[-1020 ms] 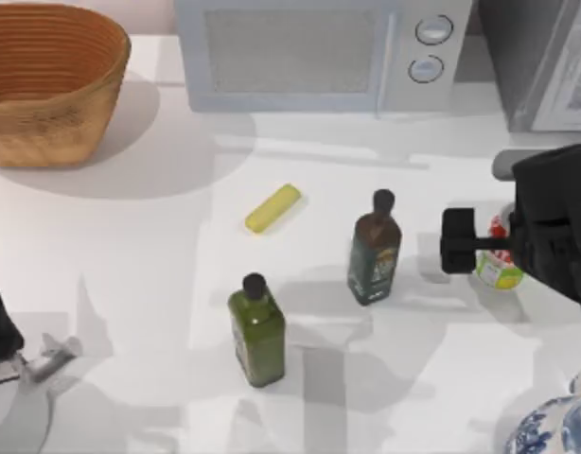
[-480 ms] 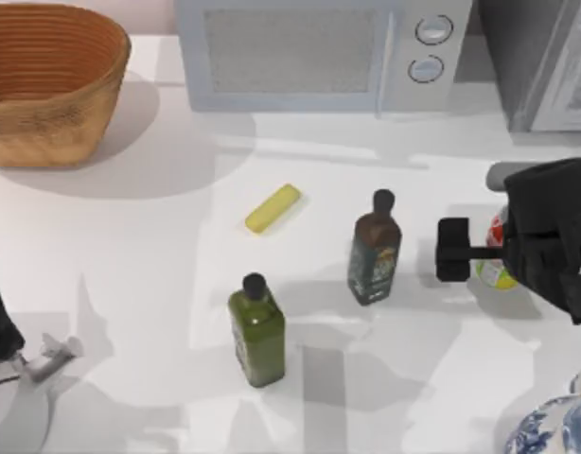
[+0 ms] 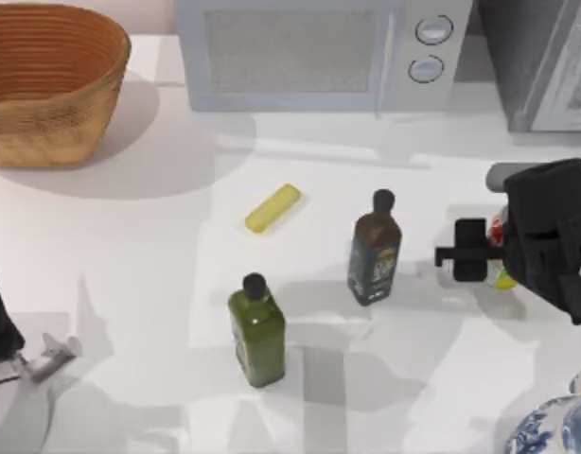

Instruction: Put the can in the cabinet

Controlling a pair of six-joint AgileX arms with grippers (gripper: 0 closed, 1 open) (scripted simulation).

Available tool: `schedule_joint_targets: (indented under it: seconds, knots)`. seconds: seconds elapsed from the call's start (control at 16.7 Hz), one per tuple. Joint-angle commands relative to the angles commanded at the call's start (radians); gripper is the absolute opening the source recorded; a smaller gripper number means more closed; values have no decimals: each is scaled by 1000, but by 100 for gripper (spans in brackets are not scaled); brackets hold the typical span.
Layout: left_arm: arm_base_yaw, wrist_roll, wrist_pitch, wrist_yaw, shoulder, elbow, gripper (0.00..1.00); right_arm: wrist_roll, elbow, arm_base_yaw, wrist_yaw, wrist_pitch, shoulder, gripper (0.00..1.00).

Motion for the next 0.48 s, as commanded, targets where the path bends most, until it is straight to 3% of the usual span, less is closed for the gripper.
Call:
schedule_joint_targets:
  seconds: [0.36,0.48]
  knots:
    - [0,0,0,0,0,0,100,0,0,0,0,0,0,2]
    - [0,0,0,0,0,0,100,0,0,0,0,0,0,0]
